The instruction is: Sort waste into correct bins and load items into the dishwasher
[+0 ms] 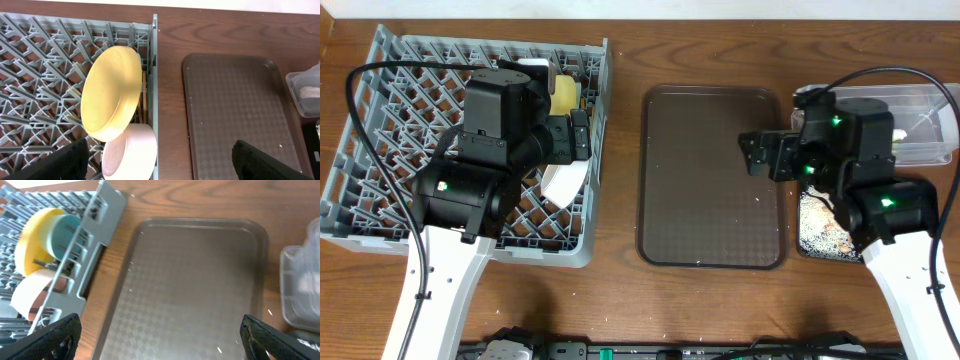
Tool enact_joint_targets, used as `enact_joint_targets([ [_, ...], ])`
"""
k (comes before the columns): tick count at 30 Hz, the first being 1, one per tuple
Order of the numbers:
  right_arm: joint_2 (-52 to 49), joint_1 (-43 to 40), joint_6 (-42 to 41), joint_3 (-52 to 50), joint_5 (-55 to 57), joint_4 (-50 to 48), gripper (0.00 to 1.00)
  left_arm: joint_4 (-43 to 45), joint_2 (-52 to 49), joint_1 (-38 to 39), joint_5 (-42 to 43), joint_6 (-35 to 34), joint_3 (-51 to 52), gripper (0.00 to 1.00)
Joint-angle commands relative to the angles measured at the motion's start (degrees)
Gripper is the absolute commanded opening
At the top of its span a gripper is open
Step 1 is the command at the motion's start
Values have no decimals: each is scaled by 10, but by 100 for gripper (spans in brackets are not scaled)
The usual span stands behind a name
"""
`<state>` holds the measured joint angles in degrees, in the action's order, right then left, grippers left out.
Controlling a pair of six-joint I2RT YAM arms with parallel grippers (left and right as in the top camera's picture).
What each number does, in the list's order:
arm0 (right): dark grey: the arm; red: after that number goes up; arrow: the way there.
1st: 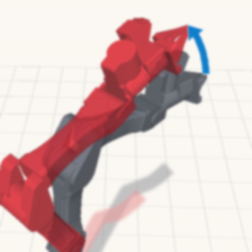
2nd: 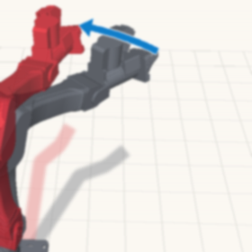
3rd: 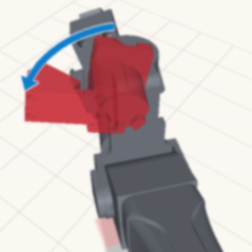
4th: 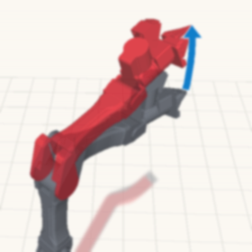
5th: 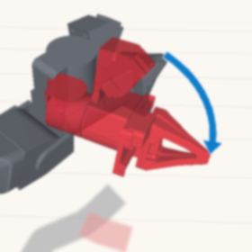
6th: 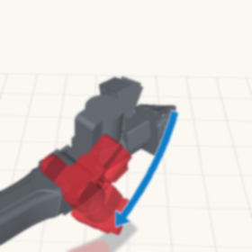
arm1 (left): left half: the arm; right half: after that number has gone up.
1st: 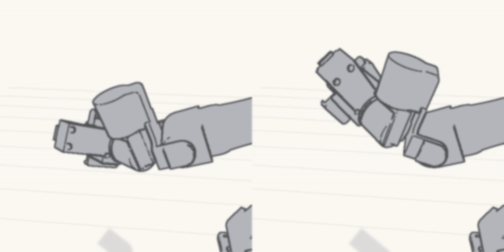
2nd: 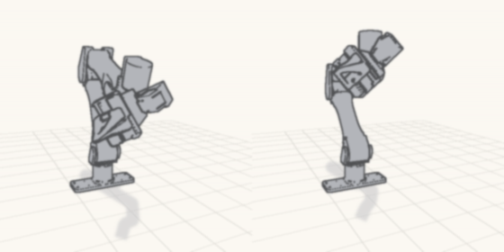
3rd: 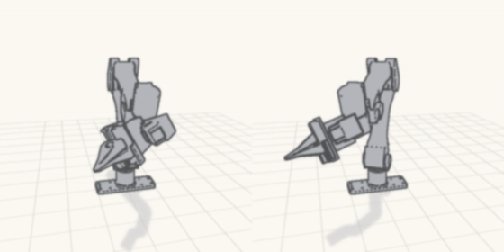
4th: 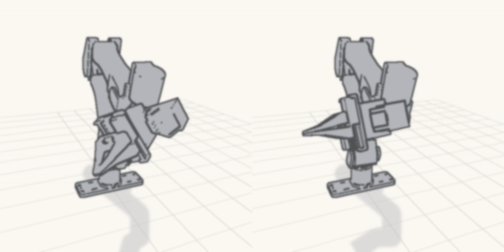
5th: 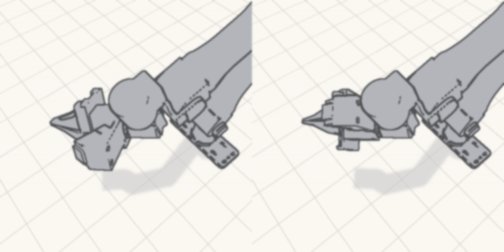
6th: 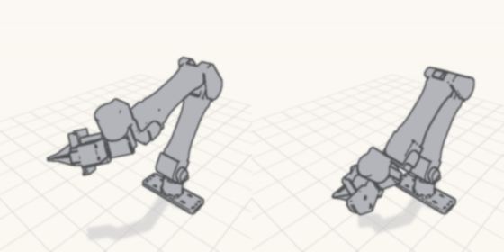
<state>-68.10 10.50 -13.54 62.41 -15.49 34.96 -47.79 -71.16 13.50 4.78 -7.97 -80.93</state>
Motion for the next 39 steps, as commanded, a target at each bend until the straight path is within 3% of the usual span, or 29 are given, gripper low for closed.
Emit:
enact_joint_targets([
  [1, 3, 16, 8, 5, 19, -7, 99, -2, 0, -2, 8, -9, 1, 93],
  [14, 3, 16, 8, 5, 19, 19, 99, -2, 0, -2, 8, -9, 1, 93],
  [19, 17, -1, 37, 5, 66, 41, 99, -2, 0, -2, 8, -9, 1, 93],
  [29, 218, -8, 186, -40, 114, 68, 99, -2, 0, -2, 8, -9, 1, 93],
  [39, 486, -38, 185, -318, 125, -80, 99, -2, 0, -2, 8, -9, 1, 93],
])
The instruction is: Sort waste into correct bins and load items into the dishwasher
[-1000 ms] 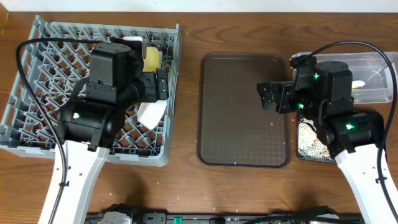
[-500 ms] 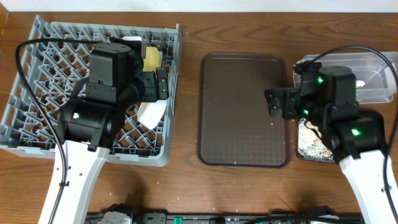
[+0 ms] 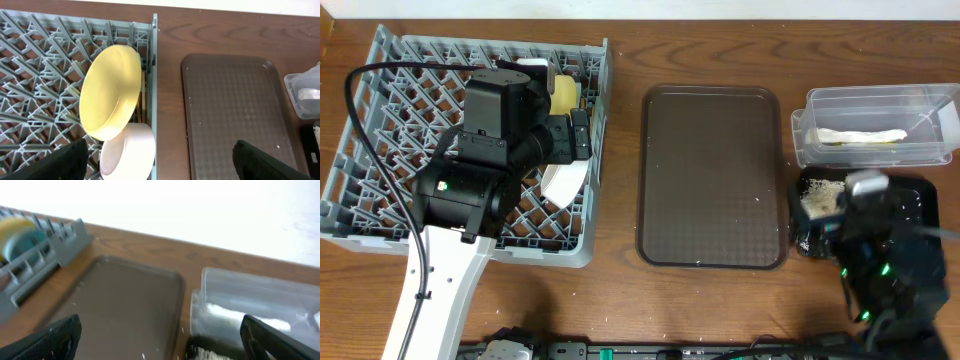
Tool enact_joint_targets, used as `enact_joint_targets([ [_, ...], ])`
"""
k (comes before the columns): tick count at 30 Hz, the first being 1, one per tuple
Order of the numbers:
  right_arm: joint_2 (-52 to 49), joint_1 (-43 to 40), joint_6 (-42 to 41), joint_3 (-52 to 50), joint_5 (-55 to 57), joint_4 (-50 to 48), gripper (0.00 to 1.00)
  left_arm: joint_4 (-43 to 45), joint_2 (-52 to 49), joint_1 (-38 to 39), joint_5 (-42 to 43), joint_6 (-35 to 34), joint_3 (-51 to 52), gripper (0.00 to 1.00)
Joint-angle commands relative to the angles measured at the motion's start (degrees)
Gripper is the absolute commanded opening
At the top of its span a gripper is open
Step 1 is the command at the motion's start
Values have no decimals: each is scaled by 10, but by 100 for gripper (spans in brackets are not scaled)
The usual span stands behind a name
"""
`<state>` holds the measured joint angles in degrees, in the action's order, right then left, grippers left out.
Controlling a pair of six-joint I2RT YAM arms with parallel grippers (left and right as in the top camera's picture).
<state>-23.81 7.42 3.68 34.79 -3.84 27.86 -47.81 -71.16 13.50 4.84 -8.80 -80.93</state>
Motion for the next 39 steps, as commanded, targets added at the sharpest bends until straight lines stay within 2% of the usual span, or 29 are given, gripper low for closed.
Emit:
enact_joint_targets([
  [1, 75, -7, 13, -70, 8, -13, 99, -1, 0, -2, 7, -1, 1, 94],
  [6, 167, -7, 13, -159, 8, -20, 99, -2, 0, -2, 7, -1, 1, 93],
  [10, 229, -7, 12, -227, 8, -71, 99, -2, 0, -2, 7, -1, 1, 93],
  [20, 235, -6, 11, -344, 6, -242, 99, -1, 0, -2, 7, -1, 1, 94],
  [39, 234, -6, 11, -345, 8, -238, 99, -1, 0, -2, 7, -1, 1, 94],
])
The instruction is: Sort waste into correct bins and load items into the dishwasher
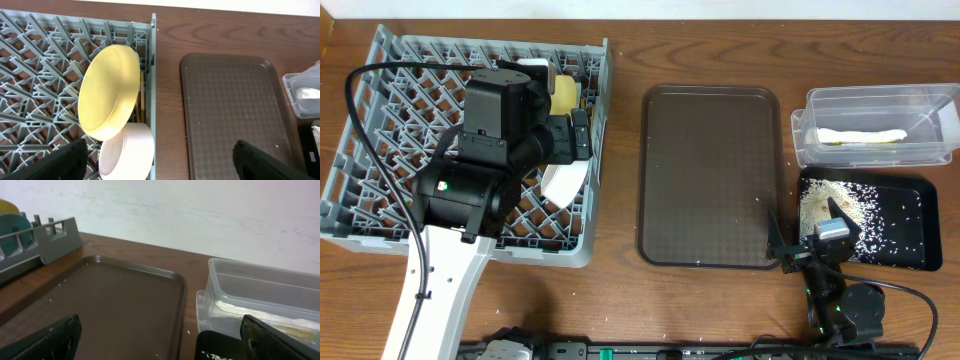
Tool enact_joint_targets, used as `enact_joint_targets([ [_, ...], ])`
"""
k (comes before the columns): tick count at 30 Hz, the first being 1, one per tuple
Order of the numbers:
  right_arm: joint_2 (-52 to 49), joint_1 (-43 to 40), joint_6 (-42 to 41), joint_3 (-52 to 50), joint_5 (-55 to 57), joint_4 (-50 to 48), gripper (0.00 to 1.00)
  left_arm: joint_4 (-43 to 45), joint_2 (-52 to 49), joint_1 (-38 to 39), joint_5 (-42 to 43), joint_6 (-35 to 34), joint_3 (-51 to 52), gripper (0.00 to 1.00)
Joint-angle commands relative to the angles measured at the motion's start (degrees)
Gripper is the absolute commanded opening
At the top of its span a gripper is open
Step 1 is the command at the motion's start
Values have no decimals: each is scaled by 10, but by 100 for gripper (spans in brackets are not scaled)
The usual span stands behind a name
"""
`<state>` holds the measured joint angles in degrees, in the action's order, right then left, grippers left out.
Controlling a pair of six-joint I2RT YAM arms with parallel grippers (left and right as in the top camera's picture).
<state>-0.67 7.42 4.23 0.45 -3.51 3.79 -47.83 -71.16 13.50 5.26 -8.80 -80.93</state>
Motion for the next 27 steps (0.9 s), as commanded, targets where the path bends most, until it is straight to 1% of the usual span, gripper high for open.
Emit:
enact_joint_targets([
  [1, 3, -6, 6, -1, 4, 2, 99, -1, 0, -2, 3, -1, 1, 94],
  [10, 3, -6, 6, -1, 4, 2, 99, -2, 0, -2, 0, 0, 1, 94],
  [16, 3, -6, 6, -1, 4, 2, 99, -26, 6, -2, -8, 1, 2, 94],
  [19, 3, -6, 6, -1, 4, 2, 99, -22, 32, -2, -69, 1, 16, 94],
  [22, 3, -6, 6, -1, 4, 2, 99, 41, 81, -7, -97, 1, 58, 94],
  [24, 3, -6, 6, -1, 4, 2, 99, 104, 123, -23, -96, 1, 101, 94],
  [27, 3, -6, 6, -1, 4, 2, 99, 167, 179, -52, -83, 1, 162, 94],
])
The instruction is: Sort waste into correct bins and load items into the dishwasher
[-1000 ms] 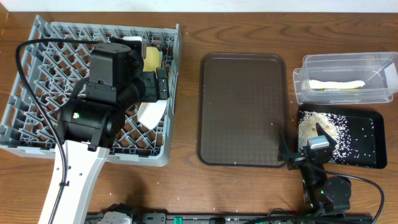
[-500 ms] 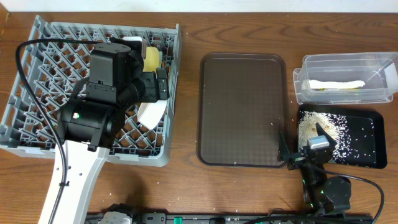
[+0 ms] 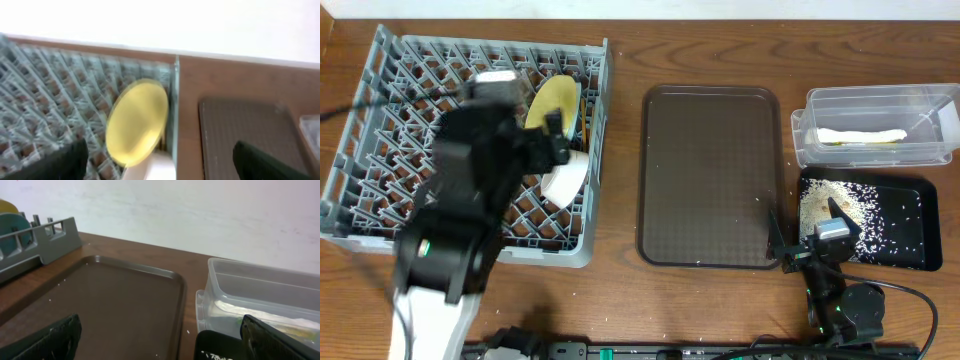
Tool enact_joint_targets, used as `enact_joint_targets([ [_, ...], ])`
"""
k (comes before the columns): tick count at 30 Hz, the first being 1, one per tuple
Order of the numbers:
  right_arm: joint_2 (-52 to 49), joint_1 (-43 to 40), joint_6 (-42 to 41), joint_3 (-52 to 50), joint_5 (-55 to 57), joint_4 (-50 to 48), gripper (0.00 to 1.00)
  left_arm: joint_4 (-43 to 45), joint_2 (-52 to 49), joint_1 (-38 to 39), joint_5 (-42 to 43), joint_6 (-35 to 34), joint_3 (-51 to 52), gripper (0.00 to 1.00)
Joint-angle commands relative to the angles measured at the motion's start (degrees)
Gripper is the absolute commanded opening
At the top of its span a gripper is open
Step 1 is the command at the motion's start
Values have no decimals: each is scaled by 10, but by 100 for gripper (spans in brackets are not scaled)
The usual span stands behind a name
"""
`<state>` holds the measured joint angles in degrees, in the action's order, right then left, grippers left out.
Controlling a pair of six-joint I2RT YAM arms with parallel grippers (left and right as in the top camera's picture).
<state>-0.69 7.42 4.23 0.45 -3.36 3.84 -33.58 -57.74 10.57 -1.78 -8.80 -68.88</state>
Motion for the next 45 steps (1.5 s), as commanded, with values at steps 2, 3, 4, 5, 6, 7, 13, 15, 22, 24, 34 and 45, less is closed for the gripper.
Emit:
enact_joint_targets([
  [2, 3, -6, 6, -1, 3, 2, 99, 51, 80, -39, -10, 2, 82, 94],
  [3, 3, -6, 6, -1, 3, 2, 99, 66, 103, -48, -10, 2, 106, 94],
  [4, 3, -6, 6, -1, 3, 2, 99, 79, 123, -53, -7, 8, 127, 94],
  [5, 3, -6, 6, -1, 3, 2, 99, 96, 144, -57, 1, 24, 148, 94],
  [6, 3, -6, 6, -1, 3, 2, 99, 116, 165, -60, 7, 41, 169, 94],
  [7, 3, -6, 6, -1, 3, 2, 99, 138, 187, -62, 13, 61, 190, 94],
  [13, 3, -6, 6, -1, 3, 2, 99, 227, 323, -64, 26, 118, 309, 94],
  [15, 3, -6, 6, -1, 3, 2, 99, 231, 369, -64, 23, 118, 346, 94],
  [22, 3, -6, 6, -1, 3, 2, 99, 233, 502, -78, 22, 115, 450, 94],
  [24, 3, -6, 6, -1, 3, 2, 99, 232, 534, -84, 22, 104, 476, 94],
  [34, 3, -6, 6, -1, 3, 2, 99, 349, 577, -98, 23, 96, 611, 94],
  [45, 3, -6, 6, -1, 3, 2, 99, 390, 577, -98, -8, 103, 687, 94],
])
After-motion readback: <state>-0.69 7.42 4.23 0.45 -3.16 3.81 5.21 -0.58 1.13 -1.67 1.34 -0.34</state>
